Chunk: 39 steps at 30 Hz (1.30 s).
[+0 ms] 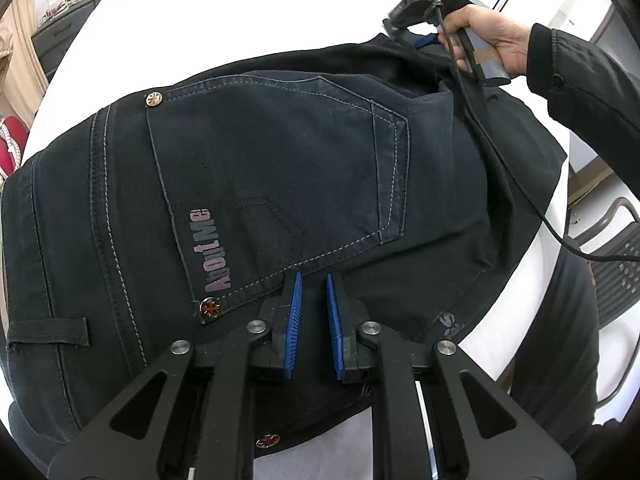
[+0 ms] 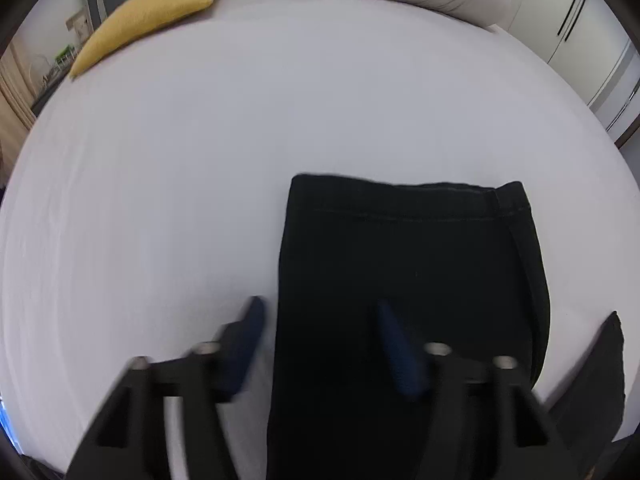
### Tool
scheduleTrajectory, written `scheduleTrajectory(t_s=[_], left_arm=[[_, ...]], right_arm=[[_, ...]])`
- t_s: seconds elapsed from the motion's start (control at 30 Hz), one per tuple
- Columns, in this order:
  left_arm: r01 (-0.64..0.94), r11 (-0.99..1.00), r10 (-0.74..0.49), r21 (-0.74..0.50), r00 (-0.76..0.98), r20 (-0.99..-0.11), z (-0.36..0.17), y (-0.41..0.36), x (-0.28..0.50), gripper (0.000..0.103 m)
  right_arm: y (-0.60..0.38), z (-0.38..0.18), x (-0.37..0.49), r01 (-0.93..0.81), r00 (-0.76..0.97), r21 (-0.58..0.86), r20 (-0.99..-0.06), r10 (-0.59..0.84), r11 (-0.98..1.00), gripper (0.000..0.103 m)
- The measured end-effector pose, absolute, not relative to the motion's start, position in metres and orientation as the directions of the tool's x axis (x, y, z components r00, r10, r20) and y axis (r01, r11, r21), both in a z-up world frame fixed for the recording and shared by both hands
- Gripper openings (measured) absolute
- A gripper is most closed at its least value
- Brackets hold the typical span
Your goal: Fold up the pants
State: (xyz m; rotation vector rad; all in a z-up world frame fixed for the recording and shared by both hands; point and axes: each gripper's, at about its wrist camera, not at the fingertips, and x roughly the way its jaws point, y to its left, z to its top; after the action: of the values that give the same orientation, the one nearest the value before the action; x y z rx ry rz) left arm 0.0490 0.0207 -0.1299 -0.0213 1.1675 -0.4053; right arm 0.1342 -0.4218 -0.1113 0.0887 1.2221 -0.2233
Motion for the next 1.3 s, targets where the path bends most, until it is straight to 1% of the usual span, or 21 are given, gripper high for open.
scheduleTrajectory(t_s=[0.03, 0.07, 0.1, 0.2, 0.33, 0.4, 0.47, 0.53, 0.57, 0.63, 0.67, 0.7, 0.77, 0.8, 0.87, 1.03, 1.07, 1.17, 1.23, 1.27, 1.3], left_arm=[[0.300, 0.928, -0.318, -0.221, 0.330, -0.889, -0.130, 0.021, 0.049, 0.013], [0.302, 0.929, -0.314, -0.215, 0.331, -0.890, -0.130, 0.022, 0.049, 0.013], [0.304, 0.929, -0.311, -0.211, 0.333, -0.890, -0.129, 0.021, 0.049, 0.013], [0.306, 0.931, -0.303, -0.201, 0.336, -0.892, -0.127, 0.019, 0.049, 0.013], [0.314, 0.932, -0.290, -0.183, 0.342, -0.894, -0.128, 0.017, 0.048, 0.013], [0.313, 0.933, -0.285, -0.177, 0.344, -0.895, -0.128, 0.014, 0.048, 0.013], [0.312, 0.935, -0.277, -0.168, 0.347, -0.896, -0.127, 0.013, 0.048, 0.013], [0.309, 0.938, -0.268, -0.160, 0.350, -0.898, -0.128, 0.008, 0.045, 0.013], [0.307, 0.939, -0.265, -0.157, 0.351, -0.898, -0.128, 0.007, 0.044, 0.013], [0.304, 0.941, -0.258, -0.150, 0.352, -0.900, -0.130, 0.004, 0.043, 0.013], [0.304, 0.941, -0.254, -0.146, 0.352, -0.901, -0.130, 0.000, 0.043, 0.013], [0.303, 0.942, -0.248, -0.141, 0.353, -0.902, -0.129, -0.004, 0.042, 0.013], [0.303, 0.944, -0.240, -0.132, 0.352, -0.905, -0.128, -0.007, 0.043, 0.013], [0.305, 0.944, -0.234, -0.125, 0.351, -0.907, -0.130, -0.011, 0.043, 0.013], [0.308, 0.944, -0.224, -0.115, 0.348, -0.910, -0.129, -0.016, 0.044, 0.013], [0.304, 0.946, -0.216, -0.108, 0.347, -0.913, -0.129, -0.021, 0.046, 0.013], [0.302, 0.947, -0.217, -0.111, 0.348, -0.912, -0.129, -0.021, 0.046, 0.013], [0.299, 0.947, -0.223, -0.118, 0.349, -0.910, -0.129, -0.018, 0.046, 0.013], [0.300, 0.946, -0.227, -0.122, 0.346, -0.910, -0.129, -0.018, 0.046, 0.013], [0.299, 0.946, -0.231, -0.126, 0.345, -0.910, -0.129, -0.017, 0.046, 0.013], [0.299, 0.945, -0.235, -0.132, 0.344, -0.909, -0.127, -0.011, 0.046, 0.013]], right_arm=[[-0.425, -0.109, 0.134, 0.219, 0.325, -0.059, -0.937, -0.129, 0.974, 0.014], [-0.429, -0.106, 0.132, 0.222, 0.326, -0.041, -0.938, -0.113, 0.974, 0.007], [-0.436, -0.101, 0.128, 0.236, 0.339, -0.004, -0.937, -0.086, 0.972, 0.006], [-0.462, -0.067, 0.105, 0.271, 0.442, 0.091, -0.896, -0.040, 0.958, 0.006], [-0.528, -0.005, 0.037, 0.314, 0.618, 0.300, -0.785, 0.046, 0.901, 0.006], [-0.565, 0.011, 0.001, 0.329, 0.677, 0.382, -0.733, 0.067, 0.864, 0.006], [-0.613, 0.015, -0.039, 0.386, 0.717, 0.460, -0.695, 0.054, 0.799, 0.006], [-0.659, 0.002, -0.083, 0.440, 0.755, 0.563, -0.654, 0.051, 0.699, 0.007], [-0.691, -0.012, -0.105, 0.485, 0.757, 0.598, -0.652, 0.035, 0.638, 0.012], [-0.717, -0.045, -0.150, 0.575, 0.730, 0.627, -0.683, 0.016, 0.525, 0.015], [-0.723, -0.061, -0.168, 0.599, 0.723, 0.645, -0.691, 0.027, 0.474, 0.023], [-0.726, -0.072, -0.182, 0.614, 0.720, 0.662, -0.693, 0.039, 0.430, 0.042], [-0.727, -0.091, -0.207, 0.618, 0.735, 0.702, -0.676, 0.057, 0.354, 0.064], [-0.722, -0.096, -0.211, 0.595, 0.759, 0.733, -0.647, 0.068, 0.328, 0.066], [-0.712, -0.103, -0.216, 0.556, 0.791, 0.772, -0.605, 0.090, 0.310, 0.067], [-0.706, -0.117, -0.180, 0.594, 0.757, 0.744, -0.645, 0.099, 0.306, 0.067], [-0.711, -0.115, -0.190, 0.595, 0.758, 0.747, -0.644, 0.099, 0.298, 0.068], [-0.712, -0.117, -0.173, 0.598, 0.752, 0.735, -0.653, 0.095, 0.320, 0.068], [-0.714, -0.119, -0.159, 0.583, 0.754, 0.738, -0.648, 0.113, 0.340, 0.047], [-0.716, -0.119, -0.160, 0.584, 0.750, 0.736, -0.651, 0.121, 0.341, 0.012], [-0.719, -0.120, -0.162, 0.589, 0.745, 0.737, -0.654, 0.129, 0.331, 0.006]])
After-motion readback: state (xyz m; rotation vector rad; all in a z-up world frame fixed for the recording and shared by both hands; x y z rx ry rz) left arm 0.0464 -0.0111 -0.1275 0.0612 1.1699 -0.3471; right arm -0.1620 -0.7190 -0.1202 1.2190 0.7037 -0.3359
